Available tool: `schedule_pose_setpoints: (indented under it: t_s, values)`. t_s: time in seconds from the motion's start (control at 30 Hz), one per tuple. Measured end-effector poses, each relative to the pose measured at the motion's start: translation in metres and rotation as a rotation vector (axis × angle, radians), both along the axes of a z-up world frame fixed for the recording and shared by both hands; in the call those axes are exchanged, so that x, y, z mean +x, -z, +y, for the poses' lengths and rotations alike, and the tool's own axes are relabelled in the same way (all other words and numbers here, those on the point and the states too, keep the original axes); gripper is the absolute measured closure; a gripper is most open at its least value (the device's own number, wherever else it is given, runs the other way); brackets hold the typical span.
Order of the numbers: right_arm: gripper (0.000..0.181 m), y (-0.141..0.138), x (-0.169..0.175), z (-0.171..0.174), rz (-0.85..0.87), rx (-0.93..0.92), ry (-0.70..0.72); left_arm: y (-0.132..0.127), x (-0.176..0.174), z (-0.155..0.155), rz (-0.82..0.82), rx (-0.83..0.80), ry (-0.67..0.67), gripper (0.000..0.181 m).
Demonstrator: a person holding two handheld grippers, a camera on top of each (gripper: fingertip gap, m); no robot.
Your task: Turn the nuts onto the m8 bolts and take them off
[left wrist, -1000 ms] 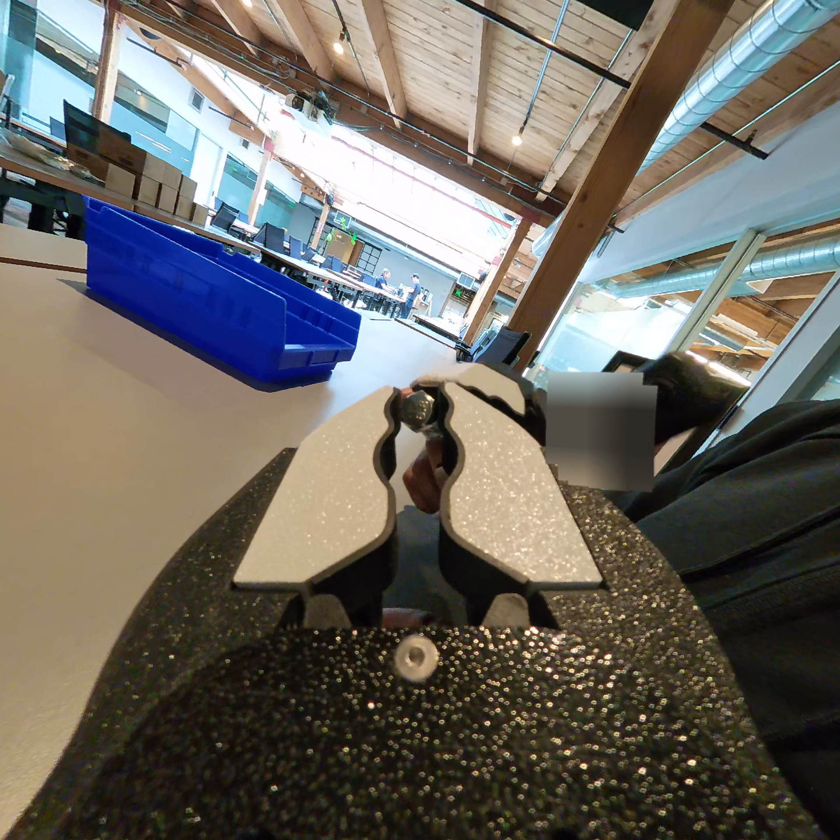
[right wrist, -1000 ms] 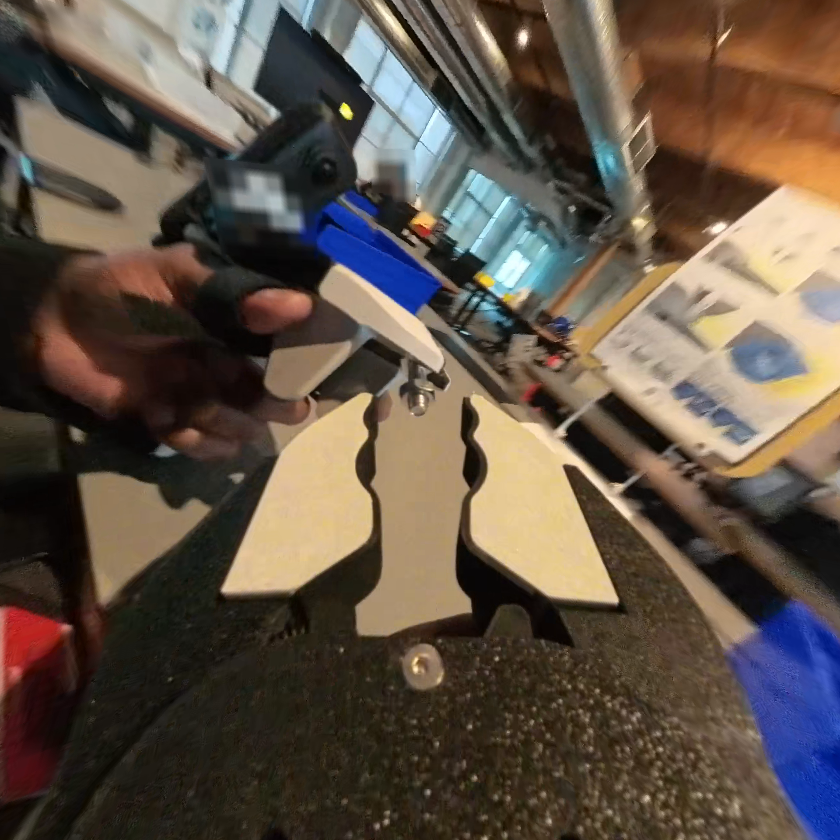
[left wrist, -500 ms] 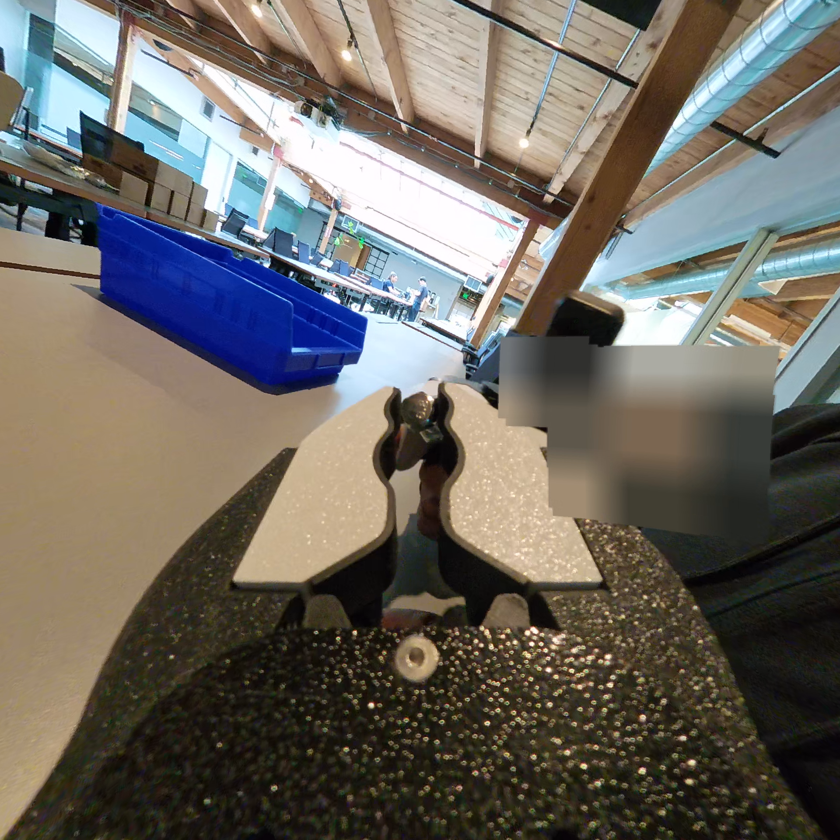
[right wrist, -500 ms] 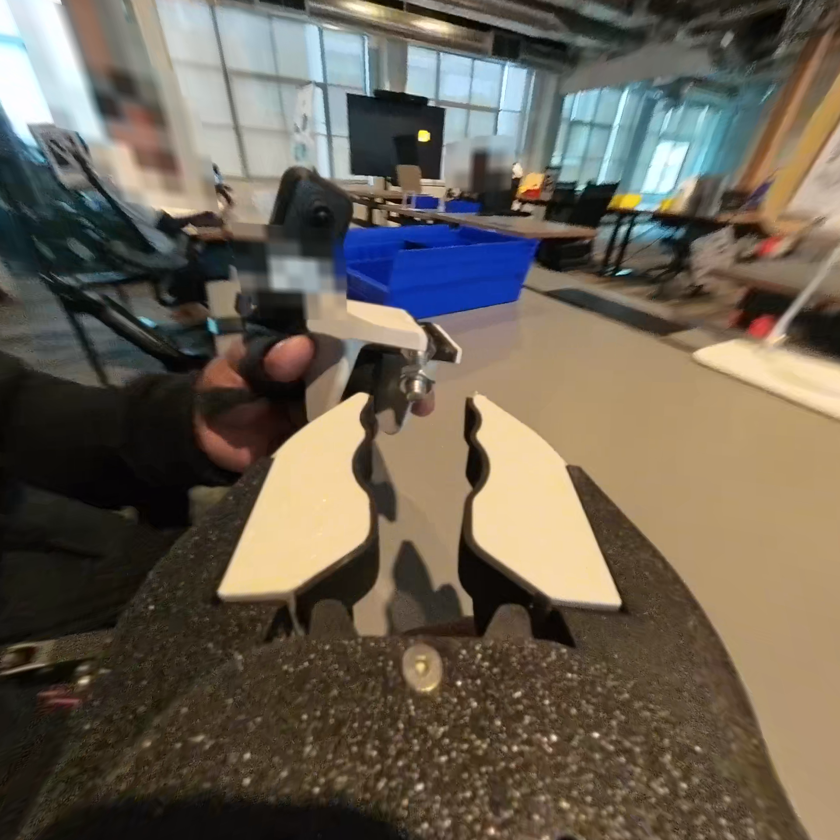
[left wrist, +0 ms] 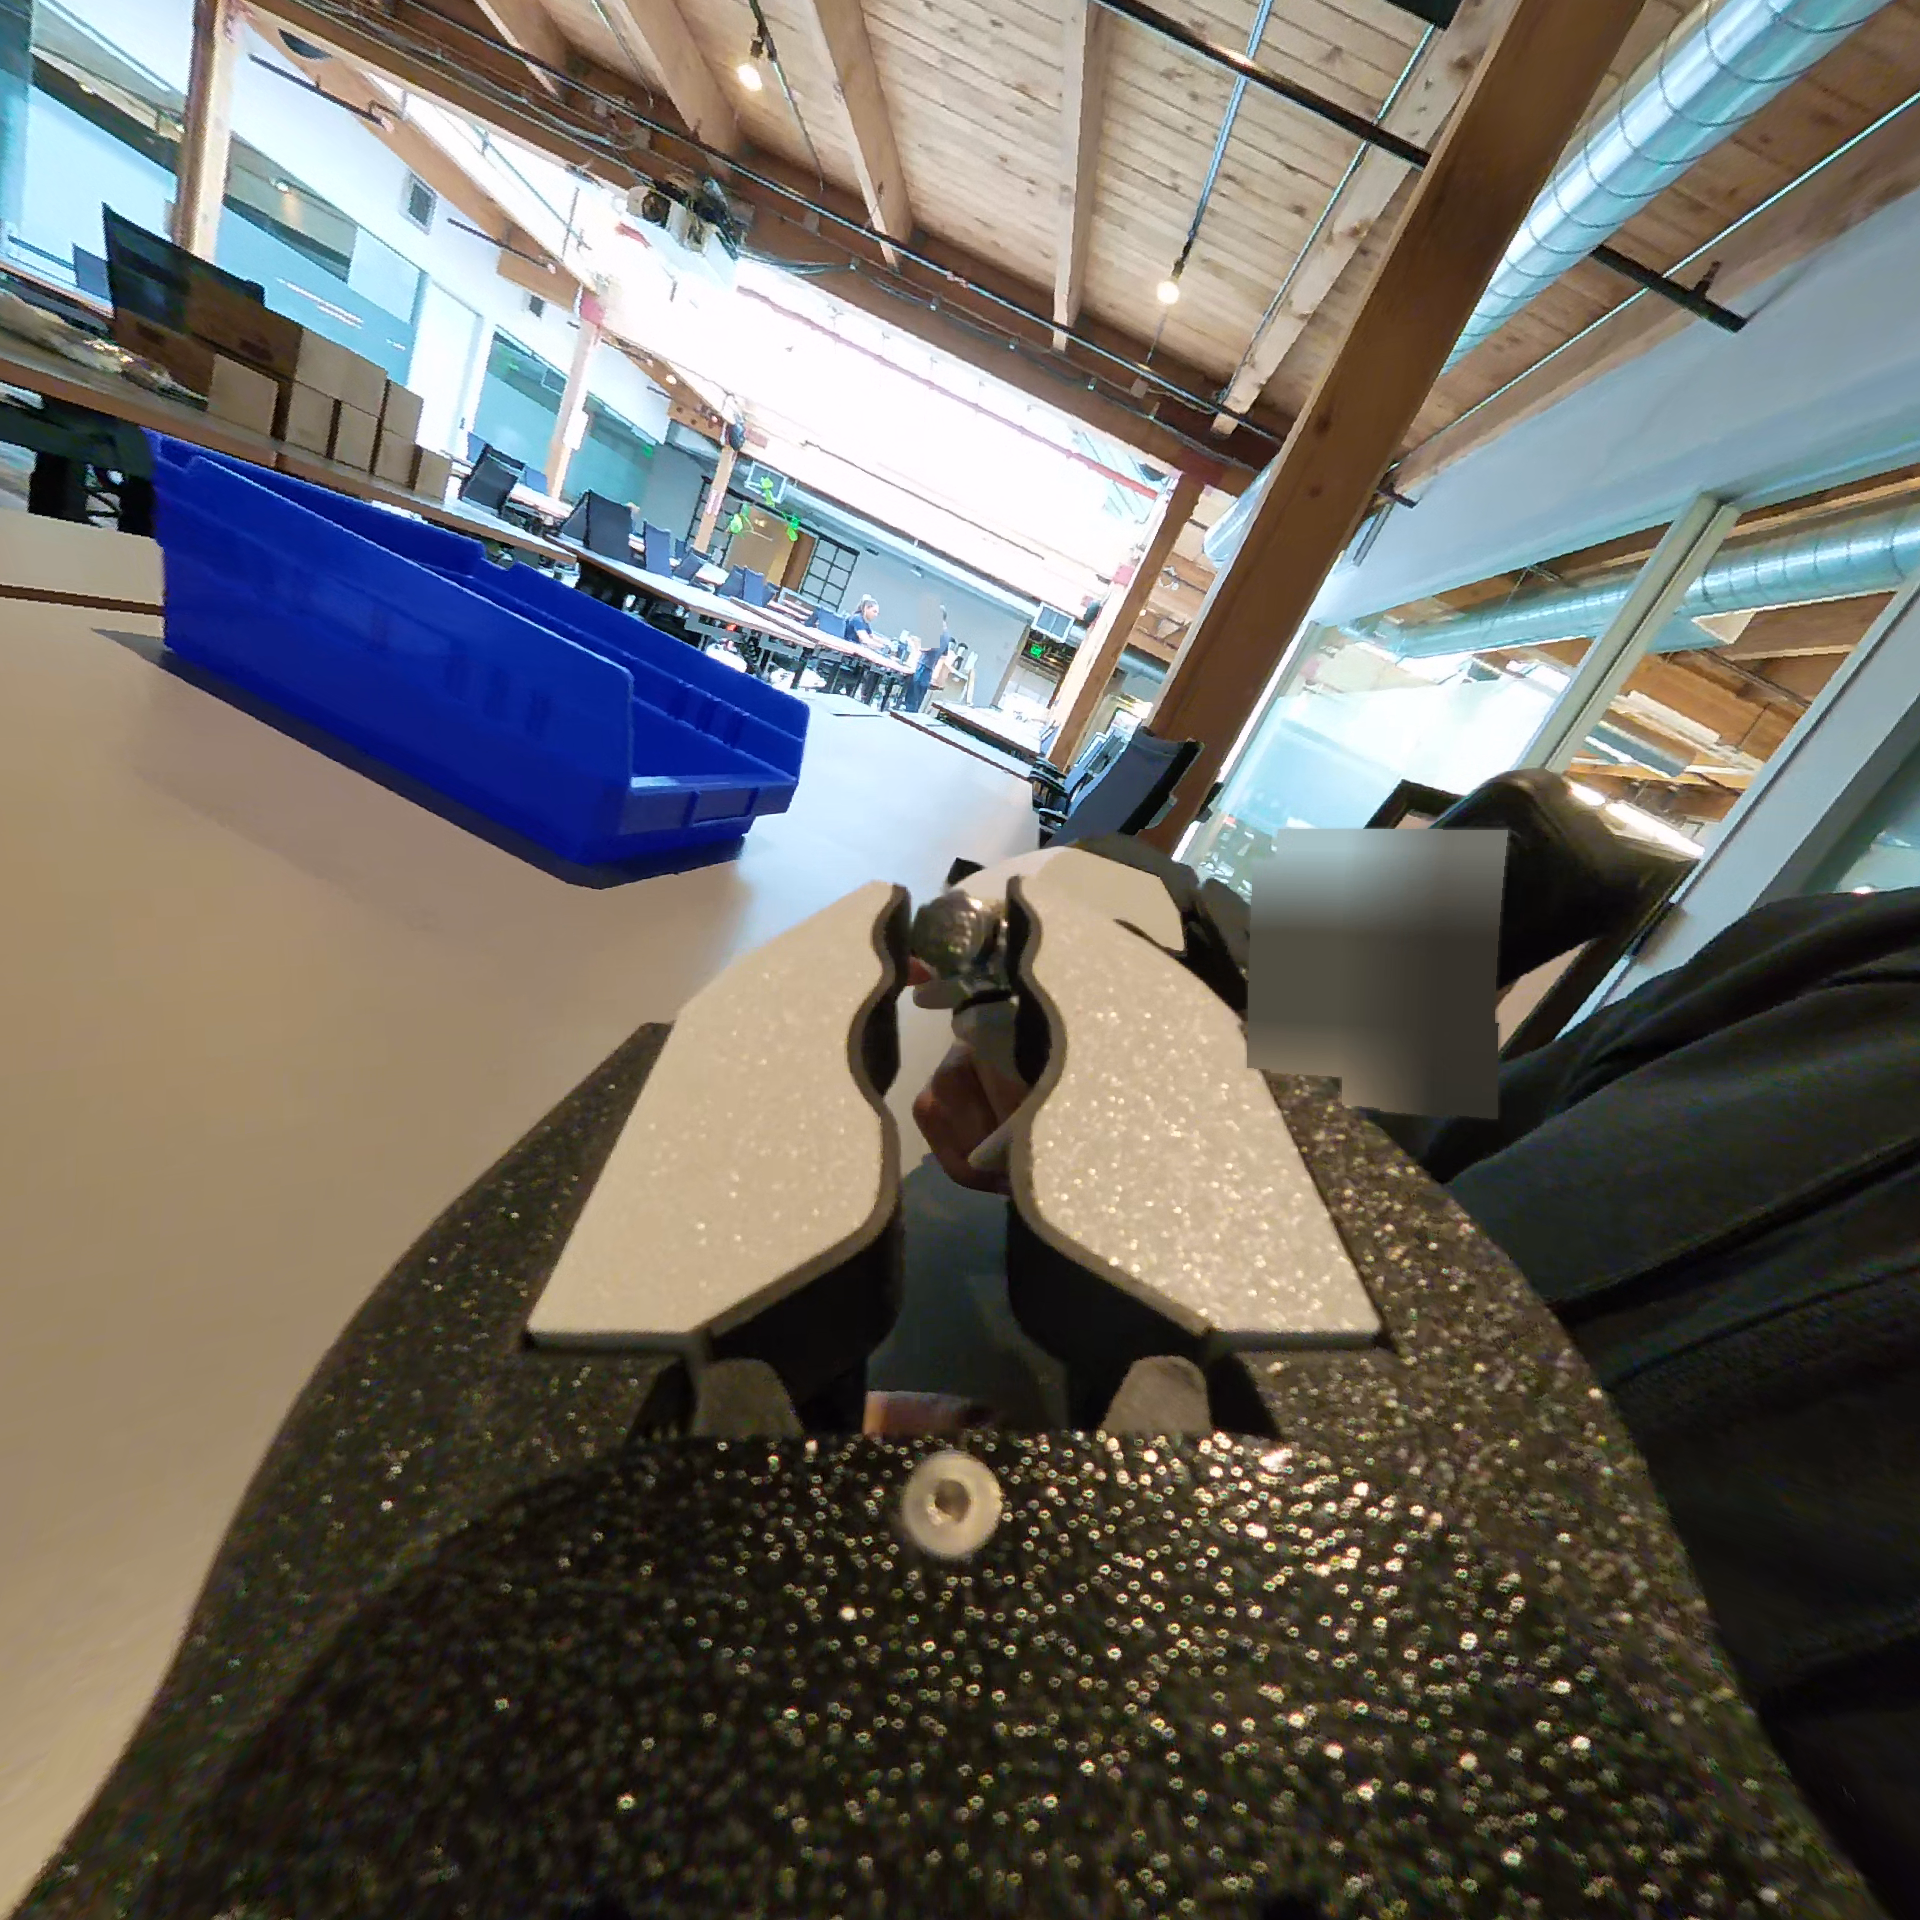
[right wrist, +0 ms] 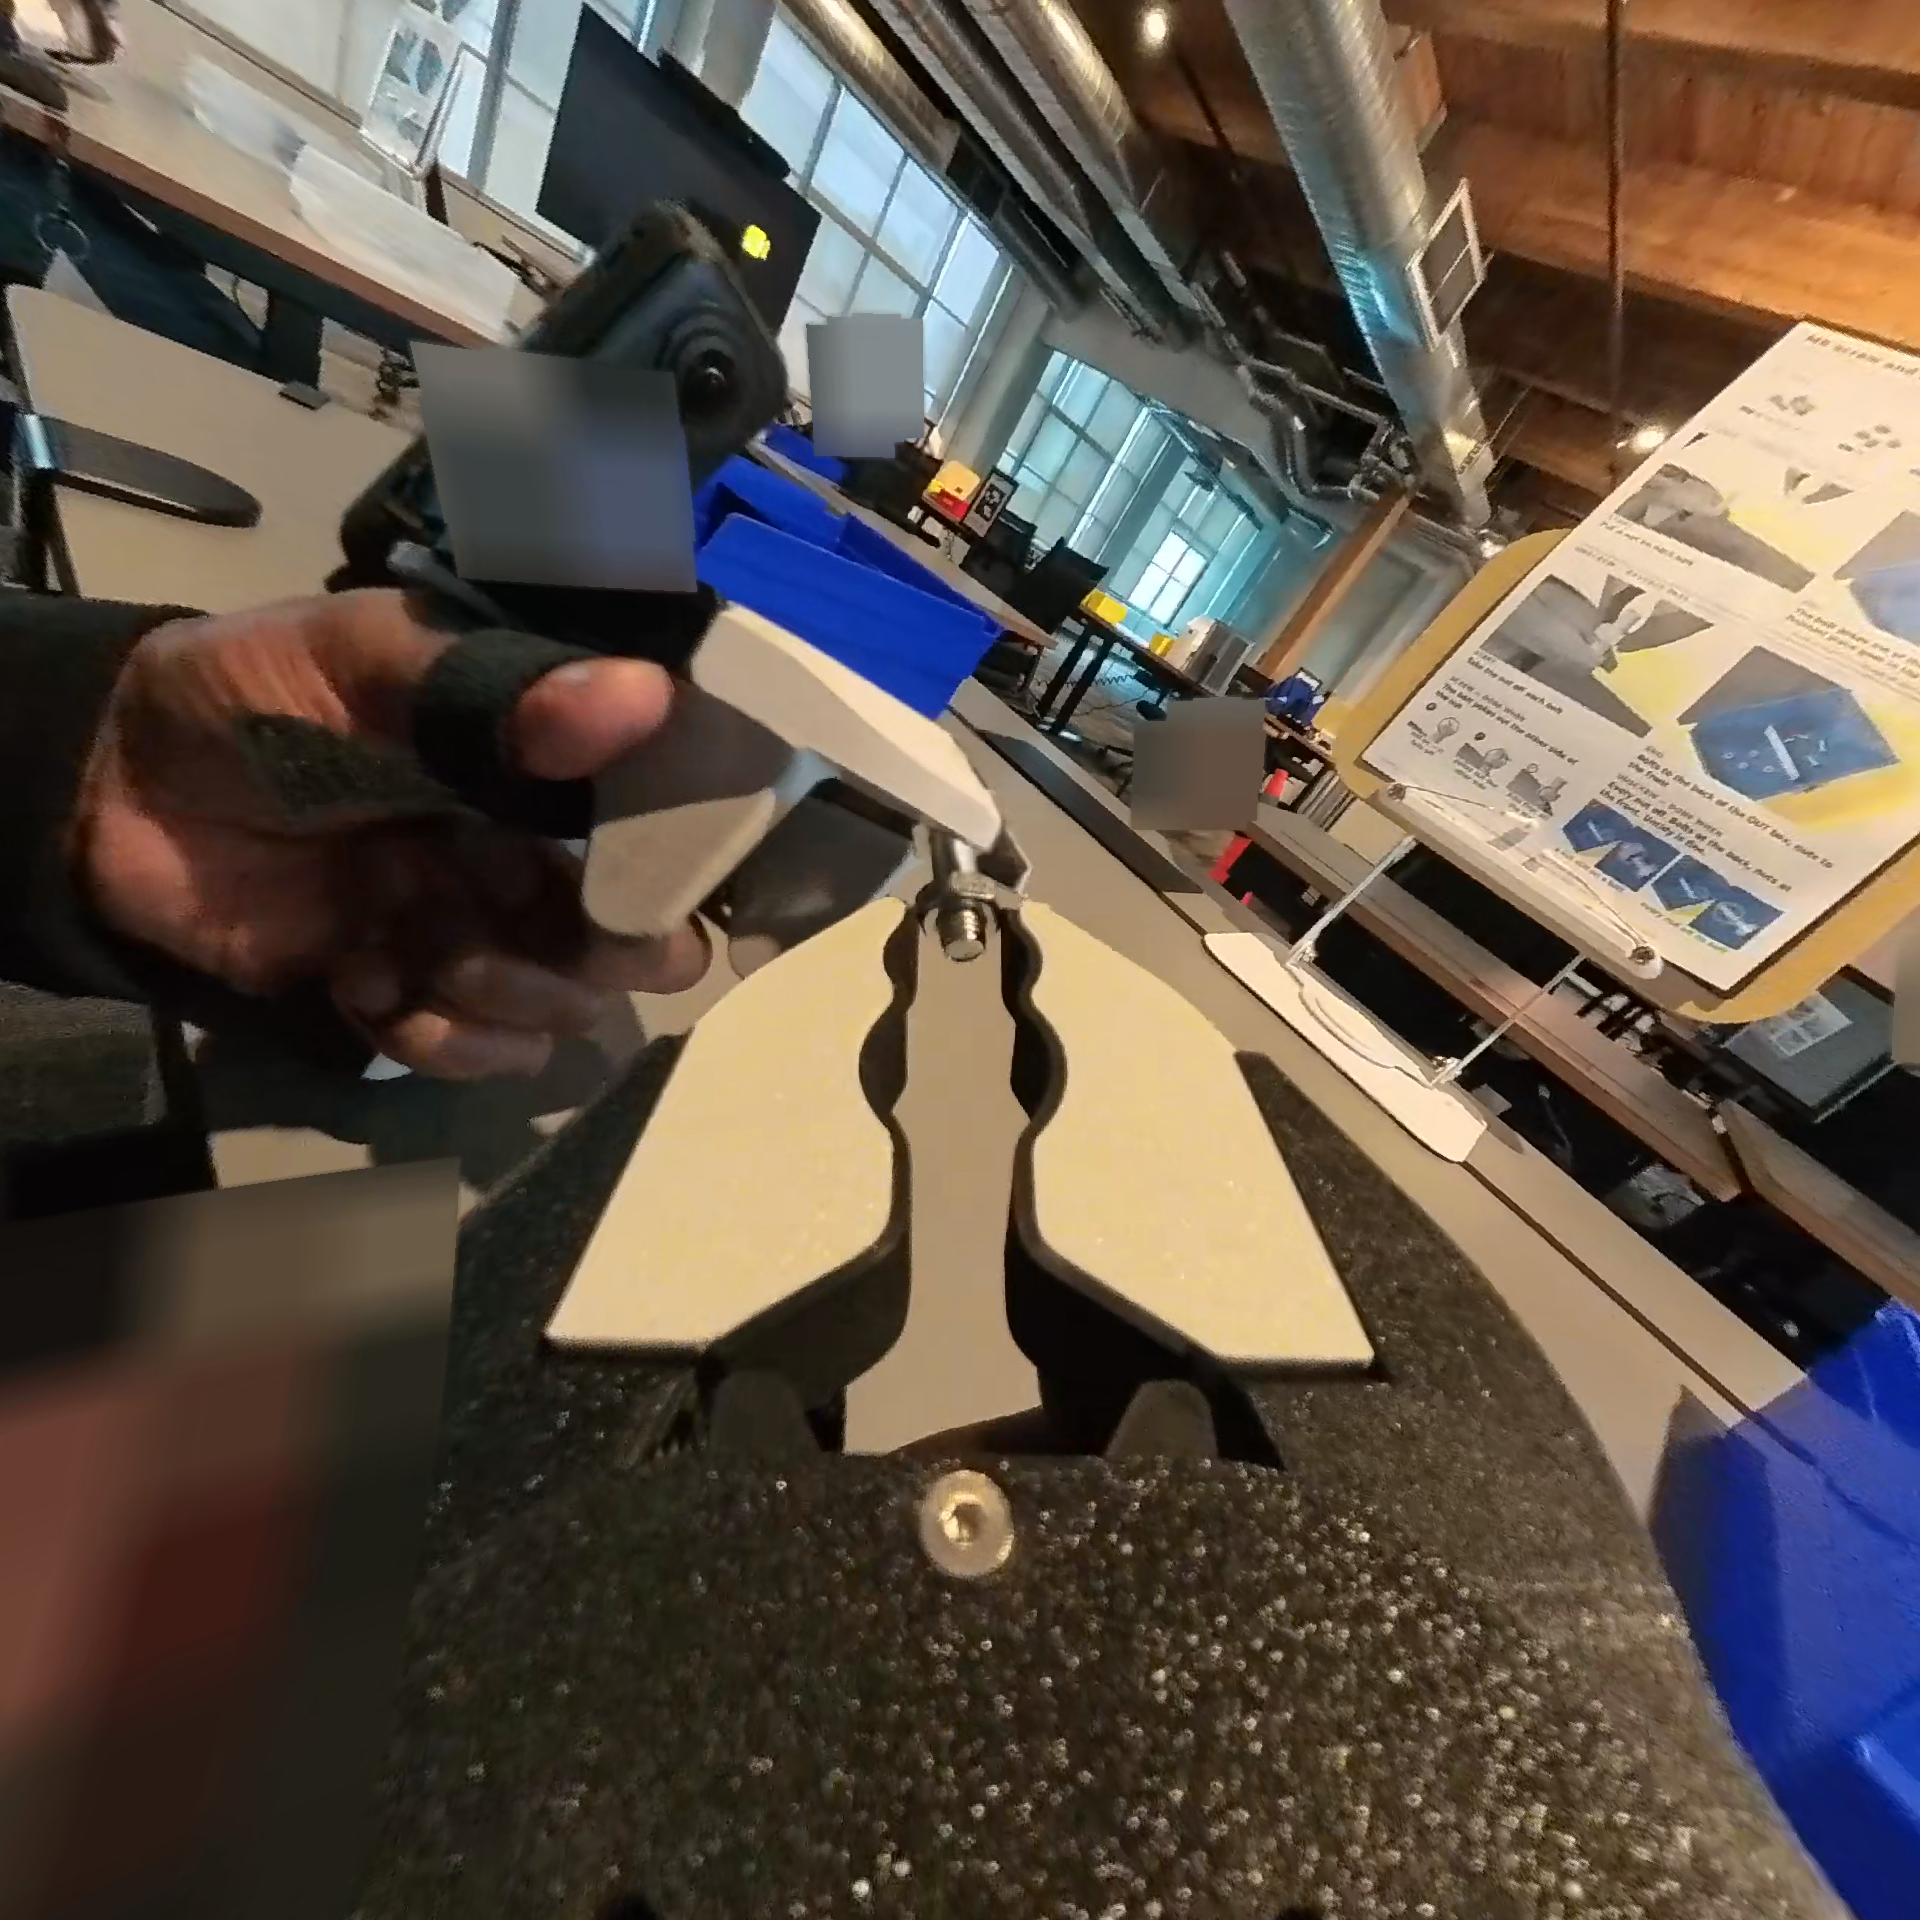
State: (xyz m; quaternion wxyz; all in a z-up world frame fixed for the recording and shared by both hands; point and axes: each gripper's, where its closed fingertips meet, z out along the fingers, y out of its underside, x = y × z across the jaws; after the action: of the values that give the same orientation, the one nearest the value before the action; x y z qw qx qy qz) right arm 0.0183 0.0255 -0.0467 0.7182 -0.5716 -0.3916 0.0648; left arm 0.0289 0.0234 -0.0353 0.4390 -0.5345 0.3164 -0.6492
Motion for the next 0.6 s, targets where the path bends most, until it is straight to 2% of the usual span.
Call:
schedule_pose_setpoints:
  t_s: [0.1,0.23,0.6]
  values:
    - [0.167,-0.004,0.006,0.003,0.005,0.029,0.025,-0.006,-0.006,0.005,-0.063,-0.042,0.011,0.154]
    - [0.167,-0.007,0.014,0.006,0.041,0.009,0.014,-0.01,-0.016,0.017,-0.14,-0.134,0.011,0.152]
    - [0.167,-0.011,0.017,0.002,0.035,0.03,-0.048,-0.006,-0.013,0.017,-0.109,-0.132,0.006,0.155]
